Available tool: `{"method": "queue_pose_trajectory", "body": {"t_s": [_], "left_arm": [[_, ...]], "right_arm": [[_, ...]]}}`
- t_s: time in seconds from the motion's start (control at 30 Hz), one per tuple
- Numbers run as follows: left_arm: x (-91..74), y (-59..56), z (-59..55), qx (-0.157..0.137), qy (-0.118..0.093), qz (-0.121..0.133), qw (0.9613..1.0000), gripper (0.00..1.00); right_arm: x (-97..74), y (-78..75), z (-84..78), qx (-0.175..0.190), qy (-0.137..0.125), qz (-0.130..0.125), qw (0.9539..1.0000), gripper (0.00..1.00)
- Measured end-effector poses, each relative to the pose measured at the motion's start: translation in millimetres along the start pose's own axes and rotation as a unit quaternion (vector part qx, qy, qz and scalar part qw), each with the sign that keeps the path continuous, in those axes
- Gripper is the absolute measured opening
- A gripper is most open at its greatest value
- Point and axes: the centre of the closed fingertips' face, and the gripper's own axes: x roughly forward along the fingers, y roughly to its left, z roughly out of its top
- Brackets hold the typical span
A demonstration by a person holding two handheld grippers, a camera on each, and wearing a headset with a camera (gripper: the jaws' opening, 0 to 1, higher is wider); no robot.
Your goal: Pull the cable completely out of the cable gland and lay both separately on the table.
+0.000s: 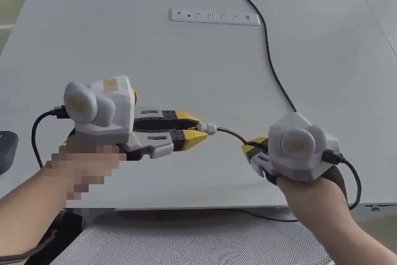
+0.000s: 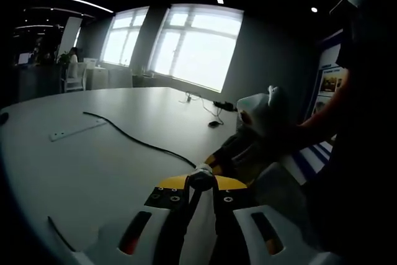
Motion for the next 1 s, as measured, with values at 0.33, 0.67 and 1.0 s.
{"method": "queue_pose_trajectory", "body": {"t_s": [0.33, 0.67, 1.0], "left_arm": [[-5.4, 4.6, 3.2, -0.007, -0.006, 0.009, 0.9999, 0.15], [-4.4, 3.5, 1.8, -0.013, -0.007, 0.010, 0.9998, 0.15], [-3.9, 3.0, -0.7, -0.019, -0.002, 0.009, 0.9998, 0.15]], "right_arm": [[-4.4, 2.5, 6.8, -0.037, -0.011, 0.005, 0.9993, 0.01], [-18.1, 20.9, 33.8, -0.098, -0.037, 0.020, 0.9943, 0.08], [-27.3, 50.8, 65.6, -0.186, -0.058, 0.046, 0.9797, 0.10]]}}
